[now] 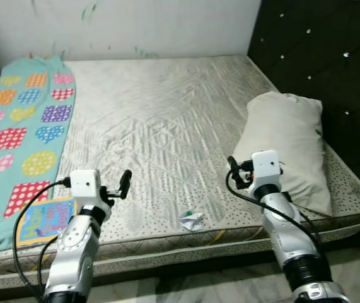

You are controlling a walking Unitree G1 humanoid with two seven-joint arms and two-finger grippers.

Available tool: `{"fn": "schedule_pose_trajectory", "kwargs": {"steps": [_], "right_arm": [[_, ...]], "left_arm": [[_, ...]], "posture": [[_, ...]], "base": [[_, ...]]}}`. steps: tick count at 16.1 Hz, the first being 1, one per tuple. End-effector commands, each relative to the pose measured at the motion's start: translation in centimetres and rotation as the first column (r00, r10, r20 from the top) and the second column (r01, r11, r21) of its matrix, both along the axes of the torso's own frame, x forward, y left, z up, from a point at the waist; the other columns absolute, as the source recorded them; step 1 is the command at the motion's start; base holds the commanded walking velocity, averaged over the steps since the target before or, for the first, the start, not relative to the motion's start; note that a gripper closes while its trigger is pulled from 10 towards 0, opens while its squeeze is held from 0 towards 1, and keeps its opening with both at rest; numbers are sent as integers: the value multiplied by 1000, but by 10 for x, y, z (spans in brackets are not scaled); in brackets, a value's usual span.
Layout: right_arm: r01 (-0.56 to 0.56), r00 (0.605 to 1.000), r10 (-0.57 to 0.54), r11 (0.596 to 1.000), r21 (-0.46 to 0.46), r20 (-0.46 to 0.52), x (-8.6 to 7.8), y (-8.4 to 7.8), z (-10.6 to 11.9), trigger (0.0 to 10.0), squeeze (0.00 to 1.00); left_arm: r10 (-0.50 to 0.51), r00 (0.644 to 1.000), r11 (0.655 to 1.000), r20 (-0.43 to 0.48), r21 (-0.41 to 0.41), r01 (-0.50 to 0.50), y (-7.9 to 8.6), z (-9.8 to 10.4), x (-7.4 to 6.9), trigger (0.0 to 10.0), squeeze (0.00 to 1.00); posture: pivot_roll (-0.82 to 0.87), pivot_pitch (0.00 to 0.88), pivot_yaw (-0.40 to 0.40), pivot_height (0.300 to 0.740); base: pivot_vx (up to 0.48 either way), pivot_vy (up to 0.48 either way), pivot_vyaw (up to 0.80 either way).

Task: Clean up the room

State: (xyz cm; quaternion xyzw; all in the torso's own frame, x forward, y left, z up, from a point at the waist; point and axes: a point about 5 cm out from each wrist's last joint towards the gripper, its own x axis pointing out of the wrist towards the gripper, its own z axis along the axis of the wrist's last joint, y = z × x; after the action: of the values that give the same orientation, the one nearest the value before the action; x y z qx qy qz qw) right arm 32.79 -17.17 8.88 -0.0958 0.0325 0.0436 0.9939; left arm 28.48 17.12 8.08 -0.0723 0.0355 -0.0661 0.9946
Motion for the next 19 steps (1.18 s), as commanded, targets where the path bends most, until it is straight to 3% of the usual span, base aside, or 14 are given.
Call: {"fn": "schedule_pose_trajectory", "kwargs": {"steps": [1, 3, 5, 12, 19], "right_arm": [[-6, 1000, 6, 1000, 9, 15, 2, 3, 3, 10000, 0], [-5, 1000, 4, 1000, 7, 14, 2, 2, 3, 10000, 0], [-4, 1000, 3, 1000, 6, 14, 1, 2, 3, 10000, 0], [-2, 1000, 2, 1000, 1, 18, 2, 1, 4, 10000, 0], [3, 1000, -3, 1000, -3, 19, 2, -1, 3, 10000, 0]], "left_arm": [[8, 1000, 1000, -12, 10, -8, 5, -3, -2, 10000, 0], [11, 1000, 1000, -13, 10, -11, 5, -3, -1, 10000, 0], [-21, 1000, 1000, 21, -21, 21, 2, 2, -2, 10000, 0], [-20, 1000, 1000, -1, -18, 20, 0, -1, -1, 10000, 0], [2, 1000, 1000, -3, -14, -2, 3, -2, 0, 10000, 0]], "posture": [[-60, 0, -24, 740], [-61, 0, -24, 740], [-61, 0, -24, 740], [-65, 0, -25, 740], [-63, 0, -23, 740]], "base": [[0, 0, 0], [0, 0, 0], [480, 0, 0], [364, 0, 0], [0, 0, 0]]}}
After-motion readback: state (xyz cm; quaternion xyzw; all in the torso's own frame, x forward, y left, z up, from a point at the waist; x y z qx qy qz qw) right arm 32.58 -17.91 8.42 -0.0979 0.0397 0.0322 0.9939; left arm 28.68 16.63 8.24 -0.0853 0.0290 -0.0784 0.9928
